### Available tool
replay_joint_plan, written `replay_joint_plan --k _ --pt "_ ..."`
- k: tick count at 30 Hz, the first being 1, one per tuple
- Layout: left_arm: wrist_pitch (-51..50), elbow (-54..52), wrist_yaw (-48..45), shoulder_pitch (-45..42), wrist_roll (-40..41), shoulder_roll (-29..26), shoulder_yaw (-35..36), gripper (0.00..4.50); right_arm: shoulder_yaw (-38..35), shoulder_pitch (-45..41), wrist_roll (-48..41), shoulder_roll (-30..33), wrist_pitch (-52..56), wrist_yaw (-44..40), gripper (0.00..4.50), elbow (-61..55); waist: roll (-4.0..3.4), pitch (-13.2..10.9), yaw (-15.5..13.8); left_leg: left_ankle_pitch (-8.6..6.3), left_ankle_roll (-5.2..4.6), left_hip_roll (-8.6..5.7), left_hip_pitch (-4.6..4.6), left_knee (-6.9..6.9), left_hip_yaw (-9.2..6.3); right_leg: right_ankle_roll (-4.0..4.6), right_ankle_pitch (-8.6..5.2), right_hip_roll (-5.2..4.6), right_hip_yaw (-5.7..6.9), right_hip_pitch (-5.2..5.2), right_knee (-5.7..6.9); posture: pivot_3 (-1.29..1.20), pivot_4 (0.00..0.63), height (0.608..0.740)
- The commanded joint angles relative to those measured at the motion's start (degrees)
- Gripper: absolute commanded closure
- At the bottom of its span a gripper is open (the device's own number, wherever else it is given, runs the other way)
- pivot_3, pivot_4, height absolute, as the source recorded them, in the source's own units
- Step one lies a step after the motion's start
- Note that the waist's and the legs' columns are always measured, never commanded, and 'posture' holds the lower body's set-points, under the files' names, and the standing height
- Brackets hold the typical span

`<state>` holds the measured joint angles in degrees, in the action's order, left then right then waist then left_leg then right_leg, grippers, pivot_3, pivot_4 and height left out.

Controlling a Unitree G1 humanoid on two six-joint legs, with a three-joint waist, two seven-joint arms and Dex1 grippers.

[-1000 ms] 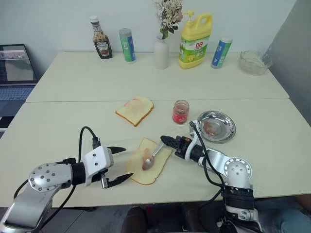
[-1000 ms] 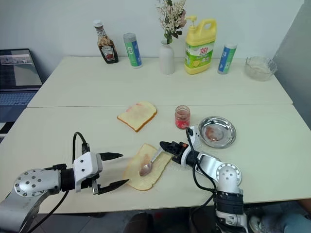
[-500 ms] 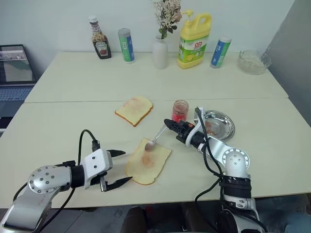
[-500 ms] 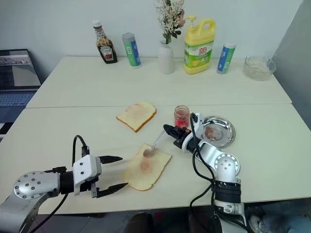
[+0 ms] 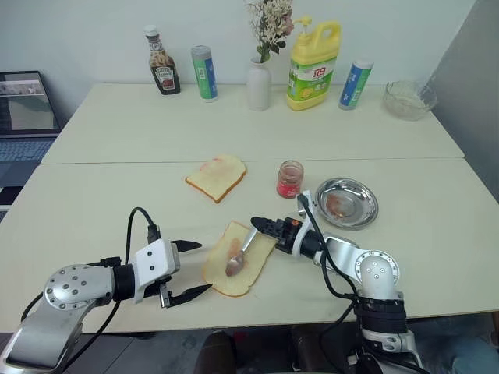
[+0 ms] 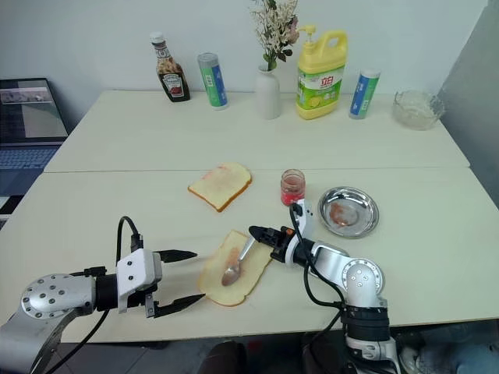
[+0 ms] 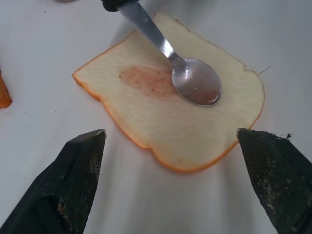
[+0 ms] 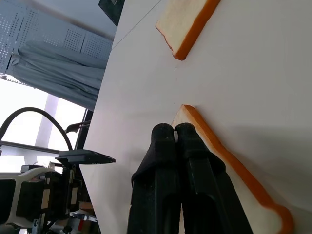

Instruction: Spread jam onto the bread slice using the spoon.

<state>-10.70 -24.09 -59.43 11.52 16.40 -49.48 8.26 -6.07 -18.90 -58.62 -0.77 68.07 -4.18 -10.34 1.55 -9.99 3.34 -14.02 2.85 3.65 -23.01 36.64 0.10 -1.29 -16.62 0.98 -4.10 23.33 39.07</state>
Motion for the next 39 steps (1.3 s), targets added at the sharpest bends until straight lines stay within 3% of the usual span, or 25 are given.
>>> replay_joint_plan --k 1,14,31,39 --pt "1.14 -0.44 -0.19 -0.59 0.16 -0.44 0.53 0.00 -2.39 -1.09 -2.25 0.49 -0.53 -0.11 4.48 -2.08 0.00 0.00 0.00 0.00 0.00 0.00 0.00 0.00 0.00 0.00 0.00 0.00 0.00 0.00 0.00 0.00 0.150 0.740" --pt "0.77 -0.55 -0.05 -1.13 0.03 -0.32 0.04 0.00 -2.28 -8.91 4.86 -2.00 -9.35 -0.80 4.48 8.15 0.00 0.00 0.08 0.00 0.00 0.00 -0.02 -0.02 0.01 0.01 0.00 0.01 0.00 0.01 -0.01 0.00 0.150 0.740" --pt "0.62 -1.34 0.60 -2.58 0.08 0.13 -2.08 0.00 -4.27 -1.78 -3.10 5.49 0.49 -1.71 4.48 -4.93 0.00 0.00 0.03 0.00 0.00 -0.01 -0.01 -0.01 0.00 0.00 0.00 0.01 0.00 0.00 0.00 0.00 0.150 0.740" --pt "-1.60 -3.08 1.25 -3.48 2.85 0.72 -1.12 0.00 -6.65 -4.43 -5.27 3.40 -3.00 1.26 4.48 -5.59 0.00 0.00 0.05 0.00 0.00 0.01 -0.01 -0.02 -0.02 0.00 0.00 0.03 0.00 0.01 0.00 0.00 0.150 0.740"
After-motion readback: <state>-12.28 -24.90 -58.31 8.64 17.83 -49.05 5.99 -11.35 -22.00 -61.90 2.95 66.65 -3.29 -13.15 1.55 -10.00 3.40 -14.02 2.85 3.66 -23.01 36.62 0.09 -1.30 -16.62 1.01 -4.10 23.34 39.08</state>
